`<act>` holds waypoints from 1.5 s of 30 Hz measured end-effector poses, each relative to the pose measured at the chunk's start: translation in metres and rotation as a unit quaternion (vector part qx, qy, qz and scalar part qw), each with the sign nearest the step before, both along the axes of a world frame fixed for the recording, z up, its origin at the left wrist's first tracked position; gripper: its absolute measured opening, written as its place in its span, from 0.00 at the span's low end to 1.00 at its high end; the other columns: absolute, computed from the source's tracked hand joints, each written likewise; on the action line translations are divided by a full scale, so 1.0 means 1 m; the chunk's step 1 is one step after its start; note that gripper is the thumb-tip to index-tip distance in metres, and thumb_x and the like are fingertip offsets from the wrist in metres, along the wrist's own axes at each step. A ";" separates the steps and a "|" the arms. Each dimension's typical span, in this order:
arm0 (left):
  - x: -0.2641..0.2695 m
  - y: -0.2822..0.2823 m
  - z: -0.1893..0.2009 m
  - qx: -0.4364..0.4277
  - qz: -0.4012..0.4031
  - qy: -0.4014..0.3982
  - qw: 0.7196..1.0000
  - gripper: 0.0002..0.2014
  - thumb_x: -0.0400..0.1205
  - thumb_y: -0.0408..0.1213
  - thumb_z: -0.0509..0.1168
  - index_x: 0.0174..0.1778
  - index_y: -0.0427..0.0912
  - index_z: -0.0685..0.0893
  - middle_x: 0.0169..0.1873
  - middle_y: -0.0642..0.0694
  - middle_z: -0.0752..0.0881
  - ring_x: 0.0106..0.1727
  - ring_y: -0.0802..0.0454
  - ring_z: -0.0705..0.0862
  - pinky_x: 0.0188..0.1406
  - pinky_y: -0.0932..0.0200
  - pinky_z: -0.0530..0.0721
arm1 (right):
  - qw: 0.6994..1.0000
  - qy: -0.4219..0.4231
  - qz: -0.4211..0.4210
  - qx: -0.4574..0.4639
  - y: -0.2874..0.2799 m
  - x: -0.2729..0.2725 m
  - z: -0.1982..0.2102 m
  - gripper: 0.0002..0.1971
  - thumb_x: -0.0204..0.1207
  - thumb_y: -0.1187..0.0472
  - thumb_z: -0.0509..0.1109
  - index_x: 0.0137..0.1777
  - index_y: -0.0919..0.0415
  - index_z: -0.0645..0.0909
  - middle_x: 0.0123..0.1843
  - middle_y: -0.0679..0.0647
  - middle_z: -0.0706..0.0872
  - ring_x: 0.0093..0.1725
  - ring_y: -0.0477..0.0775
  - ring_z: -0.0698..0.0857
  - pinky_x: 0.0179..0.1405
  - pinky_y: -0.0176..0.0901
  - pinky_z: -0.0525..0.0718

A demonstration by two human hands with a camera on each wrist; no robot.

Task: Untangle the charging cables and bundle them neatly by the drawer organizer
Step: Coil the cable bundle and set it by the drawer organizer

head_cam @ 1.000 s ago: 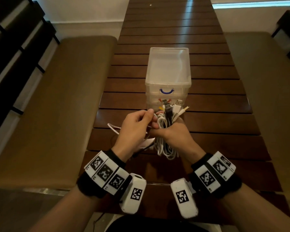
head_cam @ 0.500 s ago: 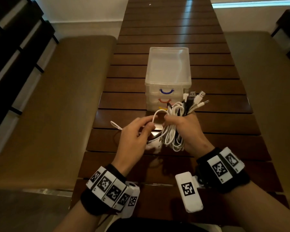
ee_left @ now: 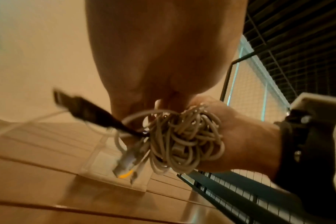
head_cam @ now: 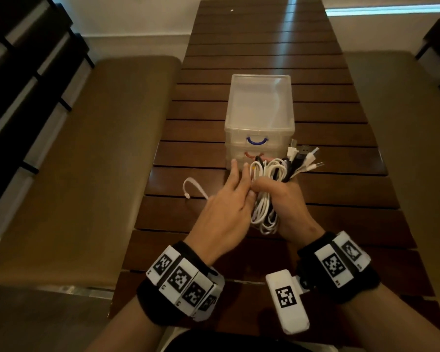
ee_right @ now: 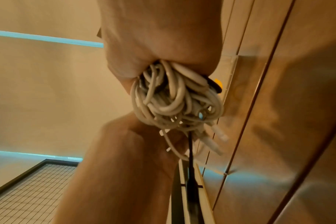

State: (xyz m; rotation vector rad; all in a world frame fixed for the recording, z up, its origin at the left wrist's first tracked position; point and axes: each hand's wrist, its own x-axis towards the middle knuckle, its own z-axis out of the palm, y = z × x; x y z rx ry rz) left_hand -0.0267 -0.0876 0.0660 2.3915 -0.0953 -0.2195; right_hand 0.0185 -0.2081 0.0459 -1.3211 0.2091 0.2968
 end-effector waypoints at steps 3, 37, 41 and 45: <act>0.003 0.002 -0.004 0.012 -0.025 0.007 1.000 0.27 0.89 0.51 0.48 0.85 0.57 0.51 0.83 0.61 0.32 0.81 0.47 0.66 0.77 0.39 0.70 | 0.996 0.038 0.079 0.031 -0.012 0.000 0.000 0.11 0.70 0.74 0.69 0.51 0.69 0.89 0.50 0.71 0.89 0.47 0.68 0.89 0.48 0.59 0.88; 0.004 0.064 -0.007 -0.549 0.307 0.189 0.754 0.17 0.85 0.27 0.57 0.70 0.34 0.77 0.56 0.41 0.90 0.33 0.53 0.86 0.40 0.58 0.89 | 0.975 -0.031 0.164 -0.147 -0.019 -0.005 -0.007 0.14 0.62 0.73 0.77 0.46 0.58 0.85 0.40 0.66 0.82 0.39 0.57 0.83 0.40 0.55 0.84; -0.012 0.057 0.004 -0.548 0.270 0.138 0.779 0.19 0.82 0.35 0.55 0.63 0.32 0.85 0.56 0.35 0.89 0.32 0.49 0.78 0.32 0.59 0.84 | 0.978 -0.015 0.133 -0.159 -0.021 0.001 -0.010 0.12 0.66 0.74 0.76 0.46 0.58 0.87 0.36 0.55 0.83 0.36 0.53 0.83 0.36 0.48 0.85; -0.021 0.049 0.000 -0.450 0.190 0.090 0.868 0.20 0.86 0.27 0.56 0.71 0.45 0.81 0.55 0.44 0.90 0.31 0.51 0.78 0.32 0.64 0.82 | 0.986 -0.001 0.091 -0.139 -0.024 0.002 -0.013 0.07 0.66 0.71 0.76 0.32 0.59 0.85 0.33 0.59 0.79 0.35 0.58 0.80 0.36 0.51 0.79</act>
